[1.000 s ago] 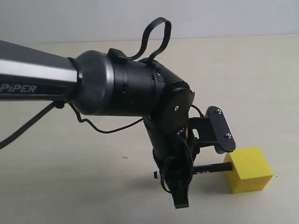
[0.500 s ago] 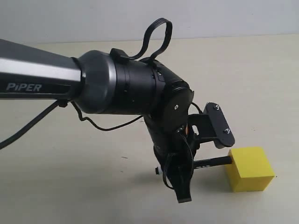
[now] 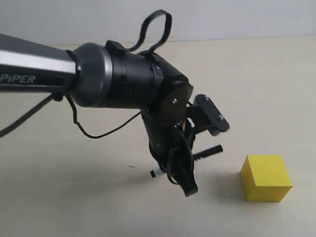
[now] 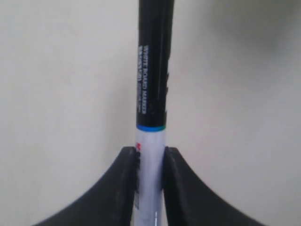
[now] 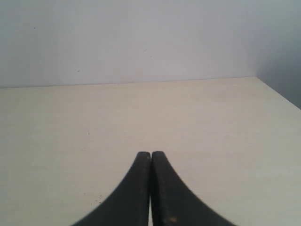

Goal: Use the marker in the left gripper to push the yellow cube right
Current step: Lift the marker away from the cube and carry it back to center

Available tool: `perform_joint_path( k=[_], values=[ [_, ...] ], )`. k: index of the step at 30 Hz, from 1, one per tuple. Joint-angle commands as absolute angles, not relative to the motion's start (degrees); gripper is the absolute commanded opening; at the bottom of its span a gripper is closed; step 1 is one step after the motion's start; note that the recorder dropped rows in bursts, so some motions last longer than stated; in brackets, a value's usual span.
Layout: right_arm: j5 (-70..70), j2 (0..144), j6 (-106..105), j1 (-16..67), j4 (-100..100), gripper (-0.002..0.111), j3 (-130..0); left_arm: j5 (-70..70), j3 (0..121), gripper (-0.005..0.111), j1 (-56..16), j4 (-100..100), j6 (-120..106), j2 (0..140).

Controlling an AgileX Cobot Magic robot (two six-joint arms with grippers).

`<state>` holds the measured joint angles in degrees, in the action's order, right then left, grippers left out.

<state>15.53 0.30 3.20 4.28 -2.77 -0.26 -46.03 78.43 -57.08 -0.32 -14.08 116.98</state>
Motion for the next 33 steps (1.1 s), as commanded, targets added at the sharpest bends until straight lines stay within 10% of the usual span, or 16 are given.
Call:
perform_joint_path(
  k=[1, 33],
  values=[
    [15.28, 0.00, 3.11, 4.00, -2.90, 0.000, 0.00, -46.22, 78.69, 0.000, -51.39, 0.90, 0.85, 113.78],
    [15.28, 0.00, 3.11, 4.00, -2.90, 0.000, 0.00, -42.16, 78.69, 0.000, -42.05, -2.90, 41.21, 116.93]
  ],
)
